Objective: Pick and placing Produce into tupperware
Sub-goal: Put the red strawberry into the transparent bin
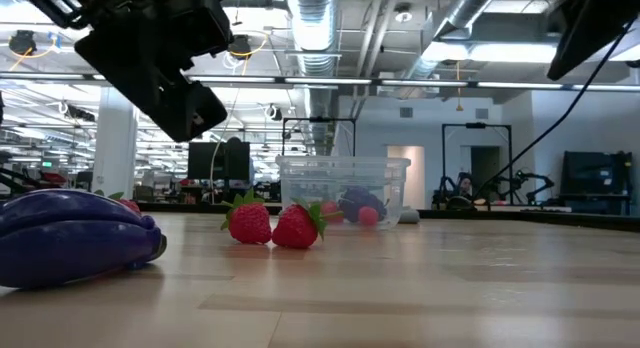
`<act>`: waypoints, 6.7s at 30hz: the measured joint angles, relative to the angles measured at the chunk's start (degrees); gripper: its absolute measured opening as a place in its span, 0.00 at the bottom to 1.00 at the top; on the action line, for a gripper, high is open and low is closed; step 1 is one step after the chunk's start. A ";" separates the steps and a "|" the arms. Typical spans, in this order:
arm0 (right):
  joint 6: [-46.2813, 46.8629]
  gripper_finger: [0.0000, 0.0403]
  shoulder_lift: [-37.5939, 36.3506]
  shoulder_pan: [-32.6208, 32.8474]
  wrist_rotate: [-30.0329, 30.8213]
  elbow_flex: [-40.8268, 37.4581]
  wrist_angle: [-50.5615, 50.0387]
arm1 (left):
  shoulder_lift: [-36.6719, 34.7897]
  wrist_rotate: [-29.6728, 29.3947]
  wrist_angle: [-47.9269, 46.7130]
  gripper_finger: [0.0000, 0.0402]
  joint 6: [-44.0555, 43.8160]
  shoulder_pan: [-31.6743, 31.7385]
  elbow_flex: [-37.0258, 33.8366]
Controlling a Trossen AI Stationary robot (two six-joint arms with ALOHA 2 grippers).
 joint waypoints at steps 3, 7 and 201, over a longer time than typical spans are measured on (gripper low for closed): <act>0.61 0.58 0.02 0.65 0.10 0.00 -0.89 | 1.91 -0.01 1.45 0.42 1.02 -1.42 0.00; 0.62 0.58 0.02 0.86 0.11 0.00 -0.70 | 4.10 -0.03 2.11 0.42 2.75 -3.25 0.00; 1.62 0.58 0.04 -1.22 4.62 0.02 -0.44 | 22.04 -10.67 8.48 0.57 16.58 23.91 20.90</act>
